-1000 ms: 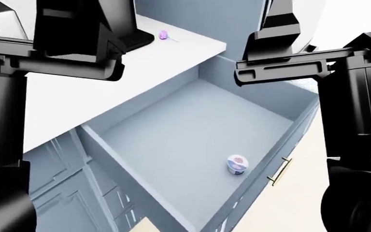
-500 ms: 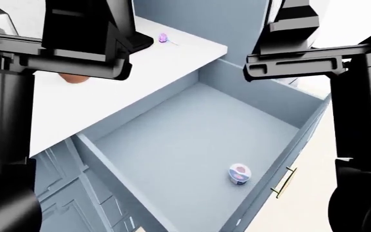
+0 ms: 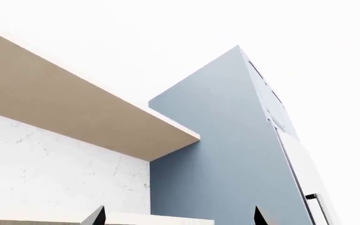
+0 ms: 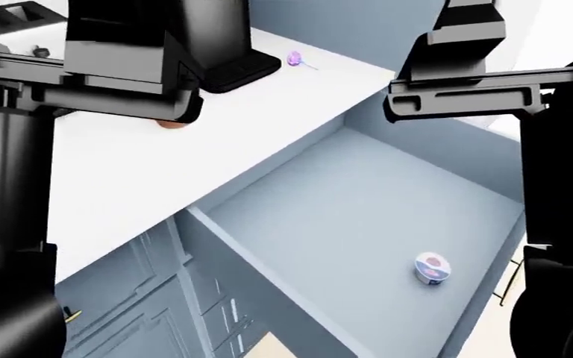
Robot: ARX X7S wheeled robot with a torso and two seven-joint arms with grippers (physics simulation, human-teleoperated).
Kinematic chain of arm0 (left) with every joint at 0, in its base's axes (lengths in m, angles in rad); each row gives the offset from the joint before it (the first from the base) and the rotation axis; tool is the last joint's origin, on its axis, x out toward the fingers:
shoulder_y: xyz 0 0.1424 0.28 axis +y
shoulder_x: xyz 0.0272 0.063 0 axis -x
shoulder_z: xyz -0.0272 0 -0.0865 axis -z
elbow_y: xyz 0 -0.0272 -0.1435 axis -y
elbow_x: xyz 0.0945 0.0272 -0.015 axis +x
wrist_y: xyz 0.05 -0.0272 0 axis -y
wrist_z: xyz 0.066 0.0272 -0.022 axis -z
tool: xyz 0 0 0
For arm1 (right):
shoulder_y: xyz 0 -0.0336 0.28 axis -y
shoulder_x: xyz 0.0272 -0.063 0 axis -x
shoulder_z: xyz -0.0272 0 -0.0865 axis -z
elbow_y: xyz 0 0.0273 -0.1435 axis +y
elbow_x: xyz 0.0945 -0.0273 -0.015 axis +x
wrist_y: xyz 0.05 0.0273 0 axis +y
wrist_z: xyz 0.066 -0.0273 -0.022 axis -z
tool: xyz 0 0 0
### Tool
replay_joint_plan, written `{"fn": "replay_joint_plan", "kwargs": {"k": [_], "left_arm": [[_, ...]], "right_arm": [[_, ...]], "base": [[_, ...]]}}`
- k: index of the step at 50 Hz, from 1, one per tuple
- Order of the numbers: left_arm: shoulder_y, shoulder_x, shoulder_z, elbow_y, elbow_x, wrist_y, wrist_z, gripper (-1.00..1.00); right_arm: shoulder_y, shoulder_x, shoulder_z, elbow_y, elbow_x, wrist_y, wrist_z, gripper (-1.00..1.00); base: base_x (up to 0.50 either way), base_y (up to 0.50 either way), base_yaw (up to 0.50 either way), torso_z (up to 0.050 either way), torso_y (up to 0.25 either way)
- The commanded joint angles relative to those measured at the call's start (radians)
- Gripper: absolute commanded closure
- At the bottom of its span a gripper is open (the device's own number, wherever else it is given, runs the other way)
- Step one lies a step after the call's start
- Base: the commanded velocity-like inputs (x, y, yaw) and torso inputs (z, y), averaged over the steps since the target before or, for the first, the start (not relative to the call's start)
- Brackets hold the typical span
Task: Close the right drawer.
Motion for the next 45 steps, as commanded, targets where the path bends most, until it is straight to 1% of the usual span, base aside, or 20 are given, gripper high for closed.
{"fn": "replay_joint_plan", "kwargs": {"k": [1, 12, 20, 31, 41, 45], "left_arm": [[0.004, -0.001, 0.008, -0.003, 0.007, 0.010, 0.001, -1.00], [0.006, -0.005, 0.013, 0.001, 0.007, 0.014, -0.005, -1.00], [0.002, -0.008, 0.016, 0.003, 0.004, 0.016, -0.009, -1.00], [0.000, -0.009, 0.023, -0.002, 0.006, 0.022, -0.005, -1.00], [-0.011, -0.007, 0.030, -0.006, 0.005, 0.020, -0.004, -1.00], [-0.004, -0.007, 0.034, -0.008, 0.013, 0.026, -0.001, -1.00]], "right_arm": [[0.000, 0.009, -0.005, 0.002, -0.003, -0.011, 0.008, -1.00], [-0.002, 0.023, 0.006, 0.001, 0.014, -0.025, 0.034, -1.00], [-0.010, 0.031, 0.002, -0.005, 0.002, -0.040, 0.031, -1.00], [0.002, 0.042, -0.004, -0.006, 0.013, -0.045, 0.041, -1.00], [0.036, 0.058, -0.010, 0.003, 0.057, -0.023, 0.061, -1.00], [0.053, 0.079, 0.003, 0.011, 0.106, -0.015, 0.078, -1.00]], "base": [[0.00, 0.00, 0.00, 0.000, 0.000], [0.01, -0.01, 0.00, 0.000, 0.000], [0.22, -0.23, 0.00, 0.000, 0.000], [0.00, 0.00, 0.00, 0.000, 0.000], [0.00, 0.00, 0.00, 0.000, 0.000], [0.00, 0.00, 0.00, 0.000, 0.000]]}}
